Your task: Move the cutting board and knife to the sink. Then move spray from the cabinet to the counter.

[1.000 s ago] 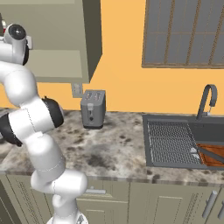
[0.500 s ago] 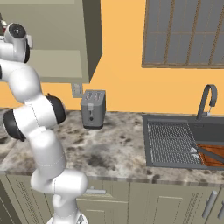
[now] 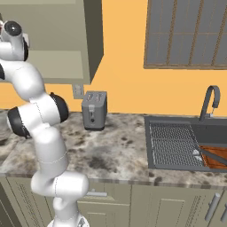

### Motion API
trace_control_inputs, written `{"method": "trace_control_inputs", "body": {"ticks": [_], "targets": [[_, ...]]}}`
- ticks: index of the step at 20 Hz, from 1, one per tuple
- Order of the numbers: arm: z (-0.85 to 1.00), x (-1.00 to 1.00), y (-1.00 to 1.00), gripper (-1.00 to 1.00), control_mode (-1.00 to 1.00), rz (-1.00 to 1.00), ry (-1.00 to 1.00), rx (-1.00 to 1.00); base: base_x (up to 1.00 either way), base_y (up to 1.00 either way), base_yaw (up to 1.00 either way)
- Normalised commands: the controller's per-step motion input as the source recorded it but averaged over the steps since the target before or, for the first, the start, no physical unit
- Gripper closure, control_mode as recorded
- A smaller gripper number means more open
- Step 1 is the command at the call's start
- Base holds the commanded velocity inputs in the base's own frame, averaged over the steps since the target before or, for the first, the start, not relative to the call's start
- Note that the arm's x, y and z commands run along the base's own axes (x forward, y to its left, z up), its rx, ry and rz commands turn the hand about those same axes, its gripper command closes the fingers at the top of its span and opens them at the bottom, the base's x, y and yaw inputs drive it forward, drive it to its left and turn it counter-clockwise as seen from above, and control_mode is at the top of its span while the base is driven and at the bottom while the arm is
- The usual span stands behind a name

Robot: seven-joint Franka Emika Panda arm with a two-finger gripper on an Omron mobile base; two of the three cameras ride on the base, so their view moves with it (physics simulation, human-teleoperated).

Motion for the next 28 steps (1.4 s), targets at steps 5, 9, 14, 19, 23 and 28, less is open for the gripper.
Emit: {"method": "trace_control_inputs", "body": {"ticks": [5,9,14,19,23,28], "targets": [[0.0,-0.1,0.01,1.0,-1.0,0.0,0.0,0.0,0.0,0.0,0.0],[0.0,-0.39,0.0,1.0,-1.0,0.0,0.0,0.0,0.0,0.0,0.0],[0.0,-0.4,0.0,1.0,-1.0,0.0,0.0,0.0,0.0,0.0,0.0],[-0.01,-0.46,-0.13,1.0,-1.0,0.0,0.0,0.0,0.0,0.0,0.0],[0.0,-0.46,-0.36,1.0,-1.0,0.0,0.0,0.0,0.0,0.0,0.0],[0.0,-0.66,-0.53,1.0,-1.0,0.0,0.0,0.0,0.0,0.0,0.0]]}}
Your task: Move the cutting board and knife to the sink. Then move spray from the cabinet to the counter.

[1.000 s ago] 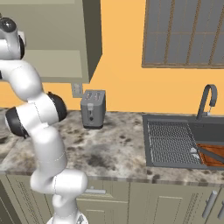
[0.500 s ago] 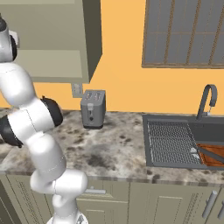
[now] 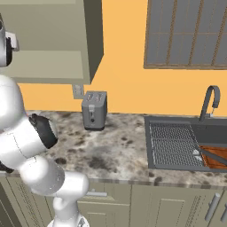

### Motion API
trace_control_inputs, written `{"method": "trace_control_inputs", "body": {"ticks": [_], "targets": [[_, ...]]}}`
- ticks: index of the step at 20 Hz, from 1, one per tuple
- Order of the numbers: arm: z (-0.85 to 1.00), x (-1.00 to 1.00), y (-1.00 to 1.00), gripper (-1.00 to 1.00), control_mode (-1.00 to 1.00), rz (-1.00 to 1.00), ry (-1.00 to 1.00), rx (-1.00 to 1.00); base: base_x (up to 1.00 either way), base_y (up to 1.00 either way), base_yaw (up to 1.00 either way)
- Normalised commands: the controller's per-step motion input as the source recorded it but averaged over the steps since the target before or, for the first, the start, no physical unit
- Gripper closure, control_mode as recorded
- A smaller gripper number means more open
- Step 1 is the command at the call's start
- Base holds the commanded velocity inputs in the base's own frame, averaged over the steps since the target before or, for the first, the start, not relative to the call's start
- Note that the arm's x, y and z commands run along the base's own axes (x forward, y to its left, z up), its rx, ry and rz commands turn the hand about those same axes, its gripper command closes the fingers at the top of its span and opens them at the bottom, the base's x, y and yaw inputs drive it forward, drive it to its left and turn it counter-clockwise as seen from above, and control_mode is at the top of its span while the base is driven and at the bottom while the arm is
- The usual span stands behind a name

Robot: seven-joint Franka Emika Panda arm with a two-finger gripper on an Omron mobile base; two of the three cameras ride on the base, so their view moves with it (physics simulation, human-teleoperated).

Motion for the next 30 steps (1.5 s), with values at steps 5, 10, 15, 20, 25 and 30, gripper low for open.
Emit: {"method": "trace_control_inputs", "body": {"ticks": [5,10,15,20,25,30], "targets": [[0.0,-0.88,-0.58,1.0,-1.0,0.0,0.0,0.0,0.0,0.0,0.0],[0.16,-1.0,-0.65,1.0,-1.0,0.0,-0.02,0.0,0.0,0.0,0.0],[0.37,-1.0,-0.67,1.0,-1.0,0.0,0.0,0.02,0.0,0.0,0.0],[0.28,-1.0,-0.63,1.0,-1.0,0.0,0.02,0.0,0.0,0.0,0.0],[0.01,-1.0,-0.64,1.0,-1.0,0.0,0.09,0.0,0.0,0.0,0.0],[0.0,-0.87,-0.62,1.0,-1.0,0.0,0.09,0.0,0.0,0.0,0.0]]}}
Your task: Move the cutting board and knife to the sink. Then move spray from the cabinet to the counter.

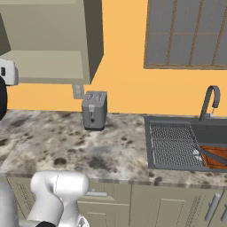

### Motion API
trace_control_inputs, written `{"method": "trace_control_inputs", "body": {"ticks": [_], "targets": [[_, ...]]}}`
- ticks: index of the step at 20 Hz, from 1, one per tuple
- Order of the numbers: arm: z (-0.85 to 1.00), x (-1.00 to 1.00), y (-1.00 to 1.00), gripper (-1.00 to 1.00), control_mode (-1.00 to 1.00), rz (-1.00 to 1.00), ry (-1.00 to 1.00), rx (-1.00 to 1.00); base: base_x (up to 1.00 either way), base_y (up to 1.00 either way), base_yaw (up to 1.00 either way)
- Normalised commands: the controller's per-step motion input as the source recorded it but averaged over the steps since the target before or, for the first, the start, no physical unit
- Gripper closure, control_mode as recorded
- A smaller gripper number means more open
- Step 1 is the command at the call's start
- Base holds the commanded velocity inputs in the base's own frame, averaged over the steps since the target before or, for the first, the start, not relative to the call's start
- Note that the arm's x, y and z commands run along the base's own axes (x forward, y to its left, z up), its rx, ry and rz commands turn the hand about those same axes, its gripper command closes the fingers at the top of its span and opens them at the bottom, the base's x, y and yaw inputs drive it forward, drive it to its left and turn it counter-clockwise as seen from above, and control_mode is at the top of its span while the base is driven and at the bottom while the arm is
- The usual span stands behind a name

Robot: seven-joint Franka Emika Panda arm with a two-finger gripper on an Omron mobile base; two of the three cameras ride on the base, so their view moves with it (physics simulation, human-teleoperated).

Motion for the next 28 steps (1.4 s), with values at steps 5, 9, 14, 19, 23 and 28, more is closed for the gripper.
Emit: {"method": "trace_control_inputs", "body": {"ticks": [5,9,14,19,23,28], "targets": [[-0.05,-0.73,-0.59,1.0,-1.0,0.0,0.04,0.0,0.0,0.0,0.0],[-0.3,-0.36,-0.38,1.0,-1.0,0.0,0.03,0.0,0.0,0.0,0.0],[-0.59,-0.01,-0.19,1.0,-1.0,0.0,0.03,-0.01,0.0,0.0,0.0],[-0.73,0.01,-0.01,1.0,-1.0,0.0,0.01,-0.01,0.0,0.0,0.0],[-0.7,0.0,0.0,1.0,-1.0,0.0,0.0,0.0,0.0,0.0,0.0],[-0.5,0.1,0.0,1.0,-1.0,0.0,0.0,0.0,0.0,0.0,0.0]]}}
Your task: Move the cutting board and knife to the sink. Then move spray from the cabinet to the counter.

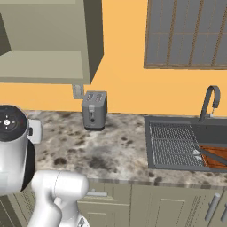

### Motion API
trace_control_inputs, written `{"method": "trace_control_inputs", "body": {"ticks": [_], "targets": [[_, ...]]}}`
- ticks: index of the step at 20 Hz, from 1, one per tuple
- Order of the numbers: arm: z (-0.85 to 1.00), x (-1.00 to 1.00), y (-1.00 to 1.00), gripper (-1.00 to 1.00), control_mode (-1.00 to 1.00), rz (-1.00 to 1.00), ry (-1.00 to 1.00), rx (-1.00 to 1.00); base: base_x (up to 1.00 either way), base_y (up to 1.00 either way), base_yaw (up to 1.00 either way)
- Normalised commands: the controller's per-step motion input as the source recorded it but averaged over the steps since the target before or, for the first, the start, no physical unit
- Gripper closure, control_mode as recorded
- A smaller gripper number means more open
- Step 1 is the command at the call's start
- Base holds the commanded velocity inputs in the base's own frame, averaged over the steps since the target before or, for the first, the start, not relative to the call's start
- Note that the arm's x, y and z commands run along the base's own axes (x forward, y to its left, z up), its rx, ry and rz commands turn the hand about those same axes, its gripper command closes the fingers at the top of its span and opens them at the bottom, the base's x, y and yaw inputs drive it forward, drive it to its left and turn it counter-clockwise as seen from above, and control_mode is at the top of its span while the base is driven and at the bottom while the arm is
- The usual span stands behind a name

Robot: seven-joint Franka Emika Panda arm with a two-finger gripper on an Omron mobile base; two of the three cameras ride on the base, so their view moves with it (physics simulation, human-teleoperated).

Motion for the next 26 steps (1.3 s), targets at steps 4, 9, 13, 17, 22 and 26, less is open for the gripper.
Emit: {"method": "trace_control_inputs", "body": {"ticks": [4,9,13,17,22,26], "targets": [[-0.33,0.47,0.0,1.0,-1.0,0.01,0.0,0.0,0.0,0.0,0.0],[-0.28,0.68,0.0,1.0,-1.0,0.03,0.0,0.0,0.0,0.0,0.0],[-0.3,0.63,0.0,1.0,-1.0,0.04,0.0,0.0,0.0,0.0,0.0],[-0.32,0.66,0.0,1.0,-1.0,0.04,0.0,0.0,0.0,0.0,0.0],[-0.32,0.68,0.01,1.0,-1.0,0.05,0.0,0.0,0.0,0.0,0.0],[-0.37,0.56,0.08,1.0,-1.0,0.07,0.0,0.0,0.0,0.0,0.0]]}}
